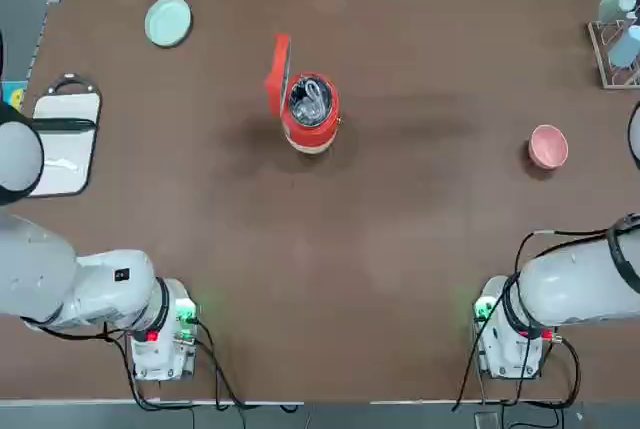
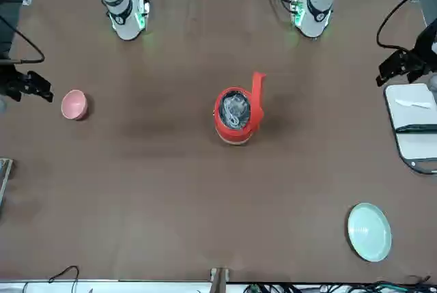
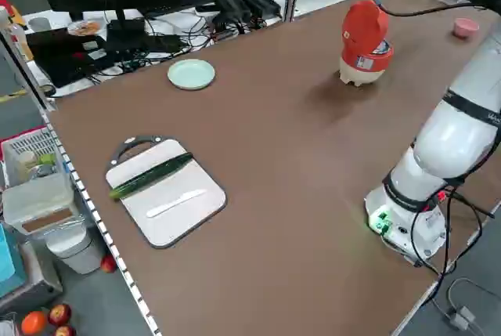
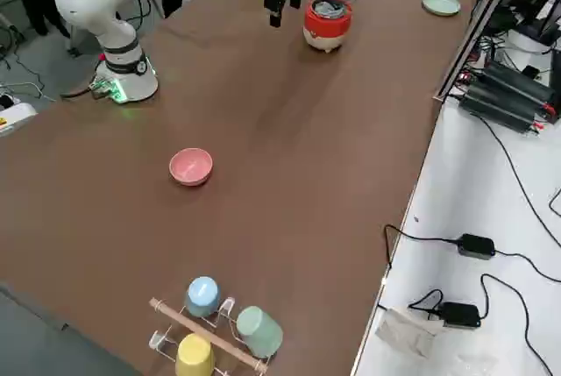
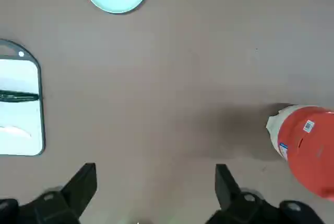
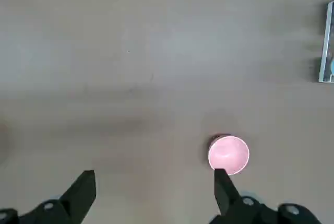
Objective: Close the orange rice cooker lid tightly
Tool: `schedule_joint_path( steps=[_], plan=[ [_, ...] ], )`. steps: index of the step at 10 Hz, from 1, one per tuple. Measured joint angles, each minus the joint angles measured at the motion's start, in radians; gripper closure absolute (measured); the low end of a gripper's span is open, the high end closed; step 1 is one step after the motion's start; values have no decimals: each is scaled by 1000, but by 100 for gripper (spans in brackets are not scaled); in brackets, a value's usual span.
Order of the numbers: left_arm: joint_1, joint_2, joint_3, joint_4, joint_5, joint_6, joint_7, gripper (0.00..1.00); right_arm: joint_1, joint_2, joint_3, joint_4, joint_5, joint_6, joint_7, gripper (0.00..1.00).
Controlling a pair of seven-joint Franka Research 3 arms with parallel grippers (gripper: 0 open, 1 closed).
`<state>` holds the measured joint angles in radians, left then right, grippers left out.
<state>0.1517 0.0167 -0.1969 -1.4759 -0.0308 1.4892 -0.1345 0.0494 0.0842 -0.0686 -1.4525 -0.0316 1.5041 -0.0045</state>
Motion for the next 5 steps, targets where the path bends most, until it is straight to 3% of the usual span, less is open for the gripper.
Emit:
schedule_joint_path(
  steps=[2, 5],
  plan=[
    [2, 0, -14, 0, 0, 0, 0, 0, 7, 0, 4, 0, 1, -1, -63, 0],
    [2, 8, -40, -6, 0, 0, -17, 0, 26, 1, 9, -15, 23, -12, -338, 0]
  ],
)
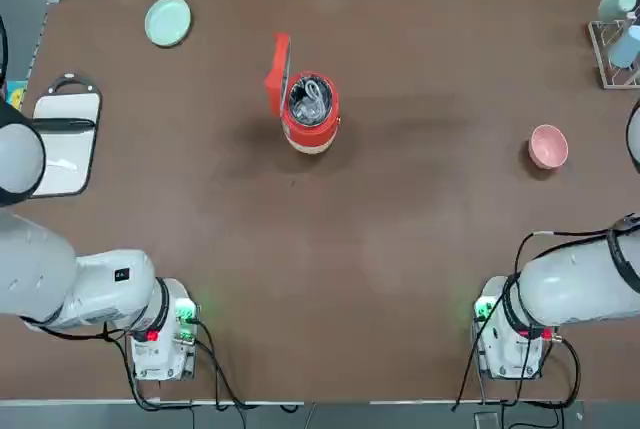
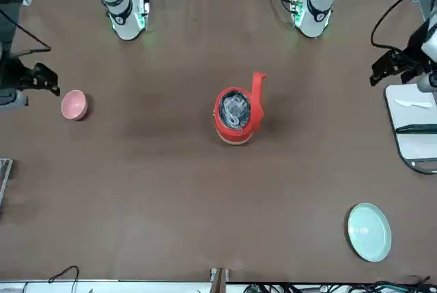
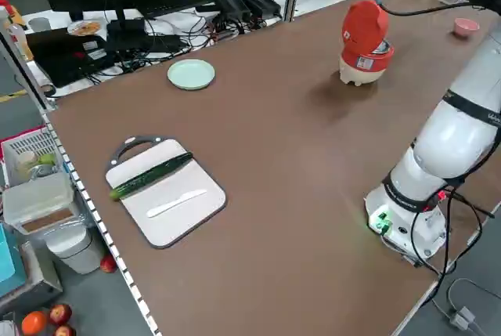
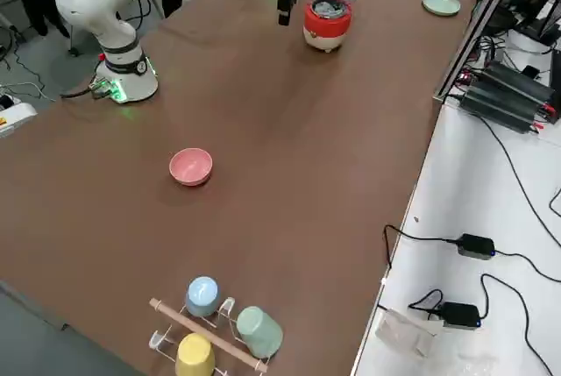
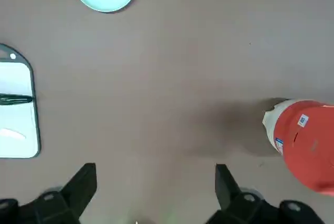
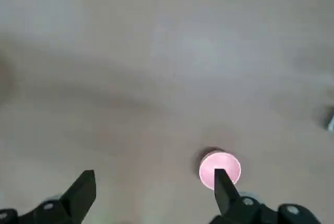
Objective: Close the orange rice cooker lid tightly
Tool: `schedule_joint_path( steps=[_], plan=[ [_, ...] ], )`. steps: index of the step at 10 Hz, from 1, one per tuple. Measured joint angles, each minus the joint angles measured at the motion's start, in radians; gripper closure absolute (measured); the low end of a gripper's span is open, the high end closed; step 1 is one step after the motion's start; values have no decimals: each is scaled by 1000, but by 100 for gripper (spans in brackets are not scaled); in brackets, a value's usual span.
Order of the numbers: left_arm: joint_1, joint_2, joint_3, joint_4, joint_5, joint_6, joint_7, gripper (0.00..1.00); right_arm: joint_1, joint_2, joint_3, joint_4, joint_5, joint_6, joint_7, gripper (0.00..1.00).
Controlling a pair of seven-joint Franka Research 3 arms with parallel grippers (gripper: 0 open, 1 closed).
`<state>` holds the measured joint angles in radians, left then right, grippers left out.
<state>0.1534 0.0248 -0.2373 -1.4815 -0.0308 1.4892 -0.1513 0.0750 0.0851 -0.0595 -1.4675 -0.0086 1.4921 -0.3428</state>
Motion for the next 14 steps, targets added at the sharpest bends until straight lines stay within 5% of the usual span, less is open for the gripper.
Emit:
schedule_joint_path(
  steps=[2, 5, 6, 9, 12, 14],
  plan=[
    [1, 14, -41, -12, 0, 4, -84, 3, 6, 2, 0, -28, 82, 10, -213, 0],
    [1, 33, -150, -109, -1, 104, -231, 40, -27, 10, -9, -202, 336, 177, -678, 0],
    [0, 36, -189, -159, -1, 166, -274, 44, -30, 15, -10, -278, 422, 252, -852, 0],
    [-1, 43, -289, -264, -1, 303, -398, 93, -32, 32, -11, -445, 707, 392, -1331, 0],
    [-21, 79, -376, -289, 0, 392, -612, 99, -32, 112, -12, -611, 1026, 441, -1734, 7],
    [-95, 122, -387, -291, 1, 424, -733, 99, -8, 193, -3, -647, 1185, 442, -1885, 23]
  ],
)
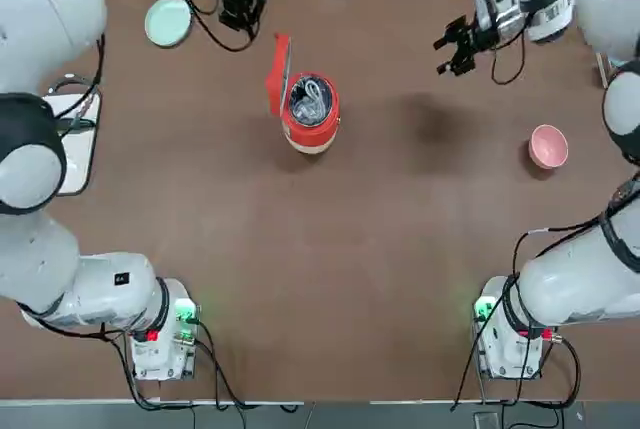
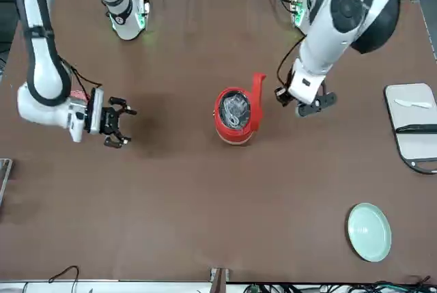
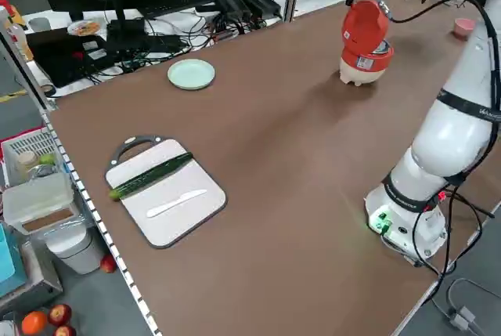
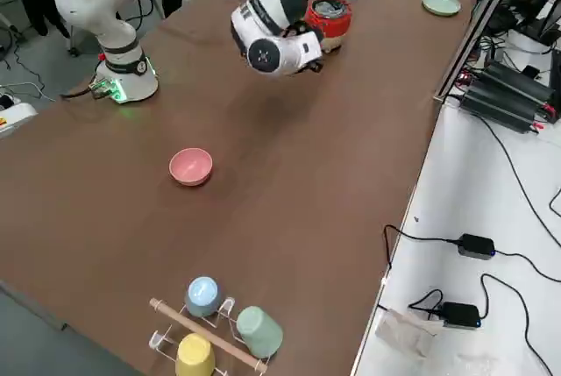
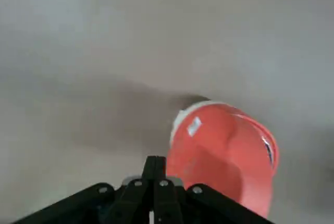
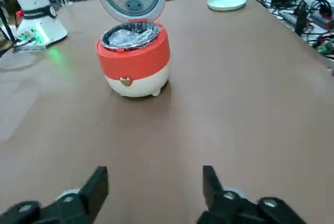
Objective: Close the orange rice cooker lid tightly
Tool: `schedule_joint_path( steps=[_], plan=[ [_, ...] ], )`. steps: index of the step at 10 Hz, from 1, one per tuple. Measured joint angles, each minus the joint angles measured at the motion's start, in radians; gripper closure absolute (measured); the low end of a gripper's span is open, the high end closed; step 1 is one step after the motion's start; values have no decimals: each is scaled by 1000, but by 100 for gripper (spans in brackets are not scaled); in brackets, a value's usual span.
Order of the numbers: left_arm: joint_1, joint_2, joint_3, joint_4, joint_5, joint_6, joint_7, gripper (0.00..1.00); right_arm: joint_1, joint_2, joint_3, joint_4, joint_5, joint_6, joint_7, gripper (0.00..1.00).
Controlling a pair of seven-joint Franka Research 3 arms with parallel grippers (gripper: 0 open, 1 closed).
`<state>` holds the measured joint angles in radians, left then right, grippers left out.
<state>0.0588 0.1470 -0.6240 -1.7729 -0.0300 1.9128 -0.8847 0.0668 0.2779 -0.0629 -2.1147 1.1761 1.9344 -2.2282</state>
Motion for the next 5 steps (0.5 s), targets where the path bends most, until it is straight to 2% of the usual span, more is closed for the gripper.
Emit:
schedule_joint_path(
  steps=[3, 5],
  plan=[
    [-72, 17, -1, -8, 2, 16, -112, 99, 50, 198, 5, -22, 259, -49, -275, 27],
    [-96, 36, -1, -10, 4, 83, -203, 99, 88, 272, 10, -15, 363, -94, -326, 27]
  ],
)
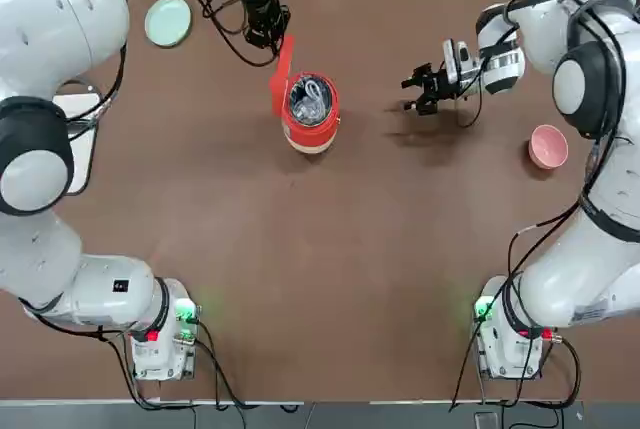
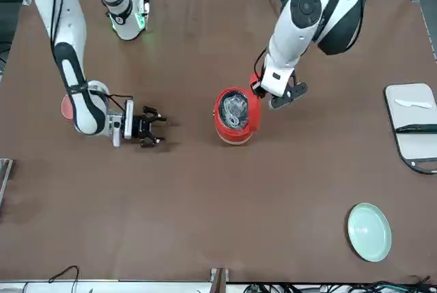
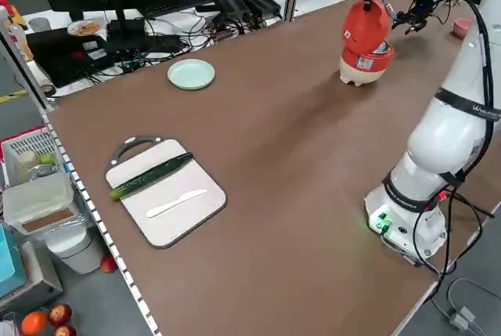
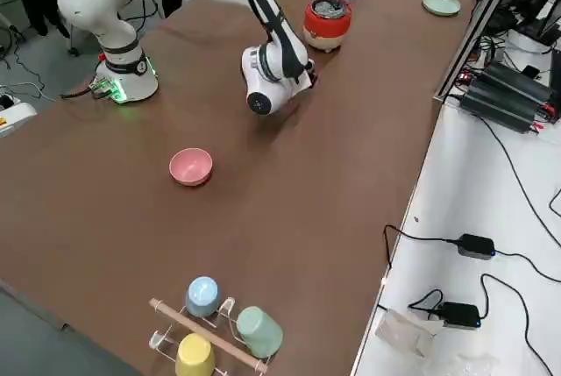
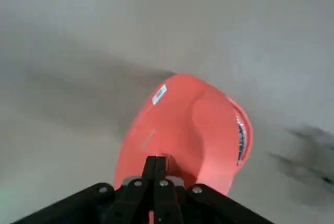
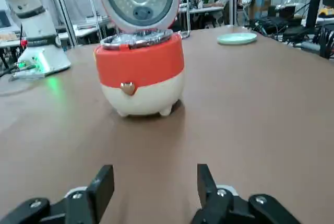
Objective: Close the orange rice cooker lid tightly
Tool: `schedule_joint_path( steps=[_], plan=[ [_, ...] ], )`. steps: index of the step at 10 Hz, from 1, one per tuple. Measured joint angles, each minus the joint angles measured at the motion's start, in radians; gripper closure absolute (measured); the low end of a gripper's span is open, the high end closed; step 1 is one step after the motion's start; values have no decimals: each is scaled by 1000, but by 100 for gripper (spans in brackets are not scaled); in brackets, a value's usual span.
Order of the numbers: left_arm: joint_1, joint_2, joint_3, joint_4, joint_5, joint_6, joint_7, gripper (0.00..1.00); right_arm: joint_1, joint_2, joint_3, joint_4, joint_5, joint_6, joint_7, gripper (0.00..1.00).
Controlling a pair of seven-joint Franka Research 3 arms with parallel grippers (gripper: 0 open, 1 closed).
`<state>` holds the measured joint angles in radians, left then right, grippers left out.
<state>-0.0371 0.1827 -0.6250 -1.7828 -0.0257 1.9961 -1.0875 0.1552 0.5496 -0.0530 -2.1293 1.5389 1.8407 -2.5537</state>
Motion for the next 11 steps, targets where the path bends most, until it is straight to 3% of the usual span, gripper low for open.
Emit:
schedule_joint_path(
  steps=[5, 8, 11],
  plan=[
    [-108, 152, 0, -1, 78, 168, -201, 99, 62, 92, 28, -9, 175, -153, -102, 29],
    [-136, 216, 0, -1, 167, 180, -254, 99, 98, 170, 78, -15, 308, -195, -168, 29],
    [-152, 243, 0, 0, 210, 188, -287, 99, 120, 187, 79, -13, 342, -216, -181, 29]
  ],
)
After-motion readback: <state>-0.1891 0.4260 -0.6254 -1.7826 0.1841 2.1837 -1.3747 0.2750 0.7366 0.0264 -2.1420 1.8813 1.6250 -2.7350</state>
